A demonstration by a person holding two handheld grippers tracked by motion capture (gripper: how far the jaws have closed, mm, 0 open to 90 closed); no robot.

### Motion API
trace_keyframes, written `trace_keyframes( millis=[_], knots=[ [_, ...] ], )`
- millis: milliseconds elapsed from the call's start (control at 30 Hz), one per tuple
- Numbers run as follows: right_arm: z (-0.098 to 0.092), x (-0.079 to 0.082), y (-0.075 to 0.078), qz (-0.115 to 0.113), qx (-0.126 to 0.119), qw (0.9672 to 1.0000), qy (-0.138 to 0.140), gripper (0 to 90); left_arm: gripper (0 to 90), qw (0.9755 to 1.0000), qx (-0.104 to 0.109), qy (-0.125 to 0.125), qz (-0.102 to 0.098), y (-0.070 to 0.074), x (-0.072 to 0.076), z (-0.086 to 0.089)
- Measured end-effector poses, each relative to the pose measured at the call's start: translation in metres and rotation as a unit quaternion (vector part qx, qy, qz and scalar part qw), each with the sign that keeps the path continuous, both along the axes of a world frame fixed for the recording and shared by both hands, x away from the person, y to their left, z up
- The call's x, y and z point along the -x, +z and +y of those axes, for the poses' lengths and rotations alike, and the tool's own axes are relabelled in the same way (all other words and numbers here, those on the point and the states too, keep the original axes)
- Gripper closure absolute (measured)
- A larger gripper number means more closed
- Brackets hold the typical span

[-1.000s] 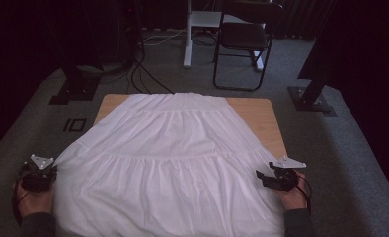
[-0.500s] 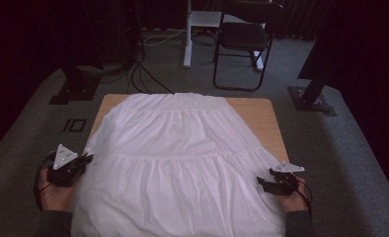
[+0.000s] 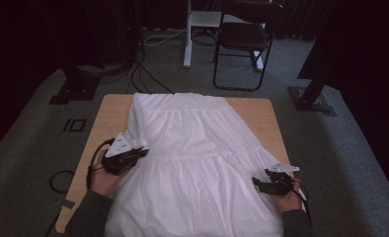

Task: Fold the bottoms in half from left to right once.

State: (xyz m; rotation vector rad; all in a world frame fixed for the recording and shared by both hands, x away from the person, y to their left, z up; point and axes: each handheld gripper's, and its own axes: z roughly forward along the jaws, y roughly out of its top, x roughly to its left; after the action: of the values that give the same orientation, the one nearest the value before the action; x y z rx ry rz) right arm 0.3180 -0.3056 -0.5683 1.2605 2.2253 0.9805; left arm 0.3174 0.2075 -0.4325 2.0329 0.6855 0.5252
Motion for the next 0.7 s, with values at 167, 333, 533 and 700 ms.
trace_keyframes(
  millis=[167, 333, 533, 700],
  knots=[
    [0.002, 0.001, -0.001, -0.006, -0.004, 0.9999, -0.008, 30.5, 88.4, 0.9979, -0.012, -0.063, -0.005, -0.001, -0.013, -0.058],
    [0.002, 0.002, -0.003, -0.013, -0.009, 0.9998, -0.009, 30.5, 88.6, 0.993, 0.007, -0.118, 0.011, -0.002, -0.027, -0.106],
    [0.002, 0.002, -0.004, -0.019, -0.013, 0.9997, -0.012, 30.5, 88.6, 0.9749, 0.081, -0.207, 0.01, 0.025, -0.021, -0.157],
    [0.002, 0.002, -0.004, -0.019, -0.012, 0.9997, -0.011, 30.5, 88.5, 0.963, 0.046, -0.263, 0.035, 0.011, -0.011, -0.204]
  ],
)
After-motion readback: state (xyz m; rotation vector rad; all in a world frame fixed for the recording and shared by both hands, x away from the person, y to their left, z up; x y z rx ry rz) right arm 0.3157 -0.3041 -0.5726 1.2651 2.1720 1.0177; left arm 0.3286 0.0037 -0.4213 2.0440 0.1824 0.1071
